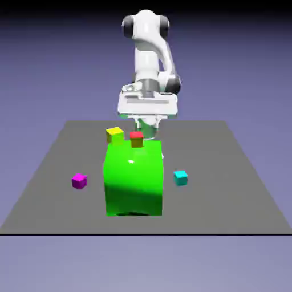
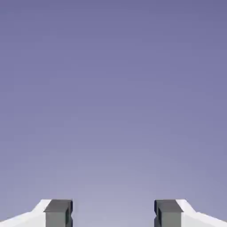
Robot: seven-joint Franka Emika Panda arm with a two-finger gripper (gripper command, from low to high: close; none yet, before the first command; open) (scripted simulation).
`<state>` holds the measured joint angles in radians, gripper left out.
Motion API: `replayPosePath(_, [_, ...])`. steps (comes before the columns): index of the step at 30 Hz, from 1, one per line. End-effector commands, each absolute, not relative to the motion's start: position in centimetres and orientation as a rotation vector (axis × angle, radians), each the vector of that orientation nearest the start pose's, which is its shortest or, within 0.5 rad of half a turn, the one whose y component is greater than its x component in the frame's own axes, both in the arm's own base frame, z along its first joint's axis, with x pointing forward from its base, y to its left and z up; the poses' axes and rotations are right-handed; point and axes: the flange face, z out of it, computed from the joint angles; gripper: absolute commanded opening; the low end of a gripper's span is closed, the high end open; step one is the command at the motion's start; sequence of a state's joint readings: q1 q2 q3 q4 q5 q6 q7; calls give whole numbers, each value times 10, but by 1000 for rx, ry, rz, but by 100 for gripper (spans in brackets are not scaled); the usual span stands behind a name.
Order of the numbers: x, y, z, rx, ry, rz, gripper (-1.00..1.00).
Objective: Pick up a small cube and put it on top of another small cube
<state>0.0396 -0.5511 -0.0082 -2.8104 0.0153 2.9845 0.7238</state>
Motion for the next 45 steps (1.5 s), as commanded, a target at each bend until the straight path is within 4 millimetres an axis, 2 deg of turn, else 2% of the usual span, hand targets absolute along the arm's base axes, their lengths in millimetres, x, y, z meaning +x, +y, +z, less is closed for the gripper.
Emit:
replayPosePath(1, [393,18,432,-2579,933,-869,0])
replayPosePath(5, [411,58,391,-2702,965,-545,0])
replayPosePath(8, [417,91,359,-2788,983,-300,0])
replayPosePath(14, [412,159,295,-2941,1015,183,0])
replayPosePath(16, [406,174,270,-2994,1031,329,0])
replayPosePath(19, [390,186,227,-3082,1029,572,0])
replayPosePath(23, [352,188,170,-3182,951,967,0])
replayPosePath(25, [330,188,150,-3205,884,1154,0])
replayPosePath(27, [323,188,151,-3212,852,1171,0])
replayPosePath(31, [292,180,100,-3212,852,1171,0])
replayPosePath(32, [289,179,95,-3212,852,1171,0])
replayPosePath(33, [289,179,95,-3212,852,1171,-100])
replayPosePath(34, [289,179,95,-3212,852,1171,-100])
replayPosePath(38, [320,188,145,-3211,852,1171,-100])
replayPosePath(40, [328,228,179,-3217,701,1079,-100])
replayPosePath(45, [384,178,270,-3222,682,978,-100])
